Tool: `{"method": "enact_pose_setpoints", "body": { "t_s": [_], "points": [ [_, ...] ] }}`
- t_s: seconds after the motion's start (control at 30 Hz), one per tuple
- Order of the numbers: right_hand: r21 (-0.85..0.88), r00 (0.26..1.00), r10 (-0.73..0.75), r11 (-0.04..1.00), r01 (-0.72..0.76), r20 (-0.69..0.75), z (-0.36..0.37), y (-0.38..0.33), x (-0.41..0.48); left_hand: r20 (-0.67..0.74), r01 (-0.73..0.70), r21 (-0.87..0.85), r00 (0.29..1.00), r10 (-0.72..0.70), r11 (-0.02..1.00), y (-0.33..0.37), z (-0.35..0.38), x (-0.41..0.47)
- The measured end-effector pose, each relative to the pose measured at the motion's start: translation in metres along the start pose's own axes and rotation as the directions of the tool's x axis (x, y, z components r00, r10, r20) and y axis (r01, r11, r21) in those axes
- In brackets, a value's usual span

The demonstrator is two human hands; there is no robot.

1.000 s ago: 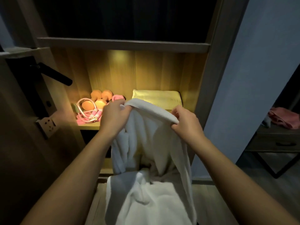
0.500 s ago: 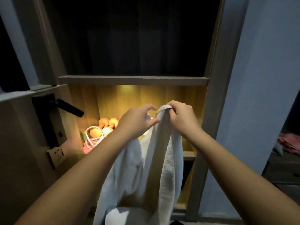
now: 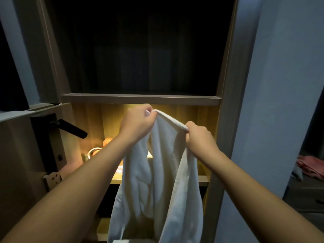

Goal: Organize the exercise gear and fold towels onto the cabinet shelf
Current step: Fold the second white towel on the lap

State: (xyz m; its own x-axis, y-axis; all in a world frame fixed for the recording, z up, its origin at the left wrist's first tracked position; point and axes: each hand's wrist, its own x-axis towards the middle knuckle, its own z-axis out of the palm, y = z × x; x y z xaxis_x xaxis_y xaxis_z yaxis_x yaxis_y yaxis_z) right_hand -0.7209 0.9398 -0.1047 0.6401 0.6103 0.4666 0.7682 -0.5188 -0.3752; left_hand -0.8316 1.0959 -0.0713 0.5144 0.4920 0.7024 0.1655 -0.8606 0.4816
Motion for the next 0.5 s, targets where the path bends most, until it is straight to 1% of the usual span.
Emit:
{"method": "enact_pose_setpoints", "body": {
  "t_s": [0.07,0.17,0.27,0.33,0.4,0.43,0.5],
  "points": [
    [-0.047,0.998,0.039,0.998,-0.036,0.045,-0.004,0.007,0.002,-0.083,0.049,0.032,0.995,-0.046,0.998,-0.006,-0.014,0.01],
    [-0.079,0.996,0.076,0.994,-0.071,0.054,-0.016,0.009,0.014,-0.143,0.091,0.132,0.987,-0.072,0.987,-0.007,-0.036,0.027],
    [-0.051,0.995,0.099,0.994,-0.099,-0.003,-0.034,0.003,0.03,-0.202,0.114,0.174,0.976,-0.078,0.978,-0.003,-0.058,0.049],
    [-0.003,0.994,0.075,0.997,-0.076,-0.074,-0.049,-0.005,0.042,-0.219,0.118,0.197,0.973,-0.074,0.973,0.002,-0.069,0.061],
    [0.089,0.994,0.042,0.995,-0.033,-0.104,-0.064,-0.016,0.051,-0.188,0.093,0.209,0.981,-0.053,0.974,0.012,-0.072,0.067],
    [0.125,0.994,0.024,0.992,-0.011,-0.108,-0.069,-0.023,0.054,-0.144,0.06,0.191,0.989,-0.032,0.98,0.018,-0.071,0.066],
    [0.16,0.994,-0.012,0.987,0.029,-0.108,-0.076,-0.038,0.059,0.004,-0.036,0.133,0.999,0.036,0.99,0.029,-0.061,0.058]
  ]
}}
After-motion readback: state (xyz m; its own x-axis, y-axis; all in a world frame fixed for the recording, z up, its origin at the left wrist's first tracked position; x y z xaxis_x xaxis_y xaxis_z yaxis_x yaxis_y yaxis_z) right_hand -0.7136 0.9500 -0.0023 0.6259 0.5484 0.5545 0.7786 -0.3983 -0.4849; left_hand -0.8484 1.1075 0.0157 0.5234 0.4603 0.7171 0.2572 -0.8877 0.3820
